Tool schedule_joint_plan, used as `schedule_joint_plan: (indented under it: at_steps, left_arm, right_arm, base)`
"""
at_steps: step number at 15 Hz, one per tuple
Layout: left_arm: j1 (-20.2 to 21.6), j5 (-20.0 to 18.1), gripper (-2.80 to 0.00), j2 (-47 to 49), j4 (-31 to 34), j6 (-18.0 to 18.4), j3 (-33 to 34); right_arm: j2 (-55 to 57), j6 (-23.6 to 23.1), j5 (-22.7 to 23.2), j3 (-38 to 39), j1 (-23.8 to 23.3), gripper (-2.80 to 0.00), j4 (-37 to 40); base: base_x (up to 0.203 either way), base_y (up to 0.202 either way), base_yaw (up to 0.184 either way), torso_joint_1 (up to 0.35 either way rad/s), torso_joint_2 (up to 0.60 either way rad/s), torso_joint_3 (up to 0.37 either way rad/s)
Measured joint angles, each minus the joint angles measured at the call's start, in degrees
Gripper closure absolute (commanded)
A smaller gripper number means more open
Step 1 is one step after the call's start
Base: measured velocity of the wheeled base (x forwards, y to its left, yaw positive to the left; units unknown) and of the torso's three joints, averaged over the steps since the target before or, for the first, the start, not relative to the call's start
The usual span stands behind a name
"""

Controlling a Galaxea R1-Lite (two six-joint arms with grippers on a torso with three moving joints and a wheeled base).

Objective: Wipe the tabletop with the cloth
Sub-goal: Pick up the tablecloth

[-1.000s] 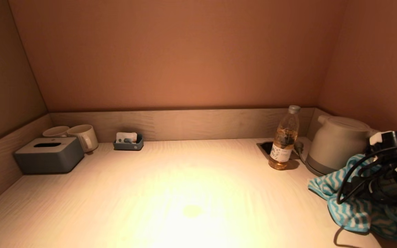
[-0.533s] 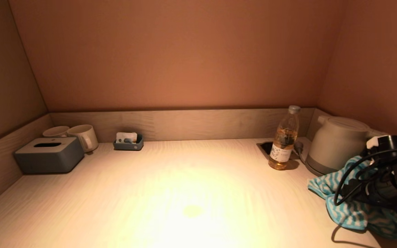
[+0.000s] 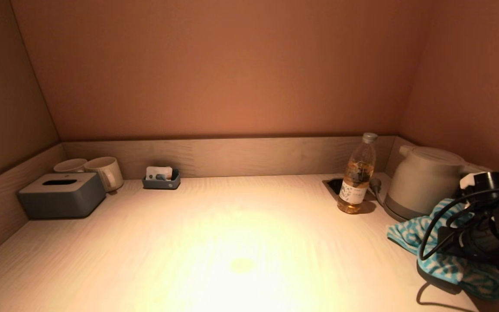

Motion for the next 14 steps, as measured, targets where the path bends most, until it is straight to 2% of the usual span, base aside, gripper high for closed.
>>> schedule_joint_plan:
  at_steps: [8,14]
  left_arm:
    - [0.00,-0.01,0.00,0.00,0.00,-0.02,0.00]
    - [0.00,-0.01,0.00,0.00,-0.02,-0.02,0.00]
  right_arm:
    - [-1.34,0.01,-0.06,0.20,0.04,0.00,0.35]
    - [-11.69,-0.01,-0.02,0.33,2.95,0.00,1.57]
  base:
    - [0.000,0.000,0.000,0.000,0.00,0.000]
    - [0.000,0.000,0.000,0.000,0.00,0.000]
